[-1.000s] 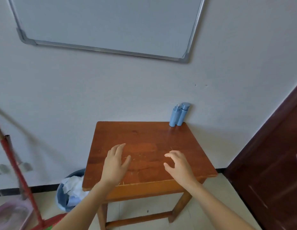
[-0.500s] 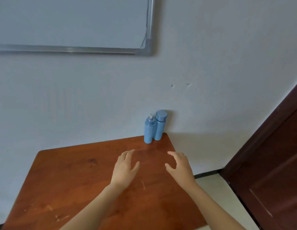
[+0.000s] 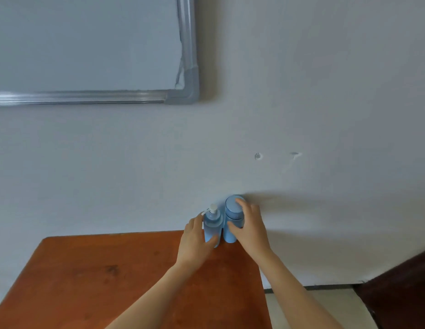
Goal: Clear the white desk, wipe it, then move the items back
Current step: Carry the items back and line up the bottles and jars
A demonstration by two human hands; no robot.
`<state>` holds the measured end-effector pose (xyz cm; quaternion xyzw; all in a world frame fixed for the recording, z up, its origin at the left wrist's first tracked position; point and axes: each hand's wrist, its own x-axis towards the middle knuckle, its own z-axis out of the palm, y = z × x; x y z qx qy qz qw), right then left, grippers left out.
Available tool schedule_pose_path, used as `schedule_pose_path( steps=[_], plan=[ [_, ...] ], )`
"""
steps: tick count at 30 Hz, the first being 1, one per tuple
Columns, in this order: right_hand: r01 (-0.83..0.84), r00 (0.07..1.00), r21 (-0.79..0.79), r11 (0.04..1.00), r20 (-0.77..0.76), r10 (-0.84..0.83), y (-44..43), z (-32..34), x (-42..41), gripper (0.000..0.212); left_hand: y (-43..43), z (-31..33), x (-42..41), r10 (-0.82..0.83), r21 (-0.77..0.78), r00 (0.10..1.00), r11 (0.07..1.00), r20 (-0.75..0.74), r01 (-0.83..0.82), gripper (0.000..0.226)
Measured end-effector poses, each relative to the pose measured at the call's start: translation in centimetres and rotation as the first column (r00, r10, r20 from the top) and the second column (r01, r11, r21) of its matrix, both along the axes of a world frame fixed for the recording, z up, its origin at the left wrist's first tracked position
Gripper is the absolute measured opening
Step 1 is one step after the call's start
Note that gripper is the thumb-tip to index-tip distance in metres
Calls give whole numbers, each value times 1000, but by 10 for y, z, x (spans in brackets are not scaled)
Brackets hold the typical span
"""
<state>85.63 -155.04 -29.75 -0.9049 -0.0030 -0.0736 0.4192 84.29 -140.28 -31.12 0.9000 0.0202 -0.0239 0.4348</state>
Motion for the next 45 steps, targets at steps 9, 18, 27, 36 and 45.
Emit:
schedule_pose_path(
  steps=[9,18,27,36,45],
  plan=[
    [59,995,54,997,78,-63,7,-19,19,59,-17,-14,21,95,-79,995,993,26,-93,54],
    [151,983,104,983,92,-161,15,-17,-24,71,21,-15,-8,61,-41,994,997,86,-58,50],
    [291,956,31,956,26,-292,60,13,-111,71,98,-5,-60,-125,-51,976,989,180,137,51],
    [606,793,-1,795,76,-605,165,40,-284,64,180,21,-168,-569,-106,802,800,181,591,53],
    [860,510,-14,509,21,-860,225,44,-477,64,178,27,-302,-884,40,446,455,138,889,58]
  ],
)
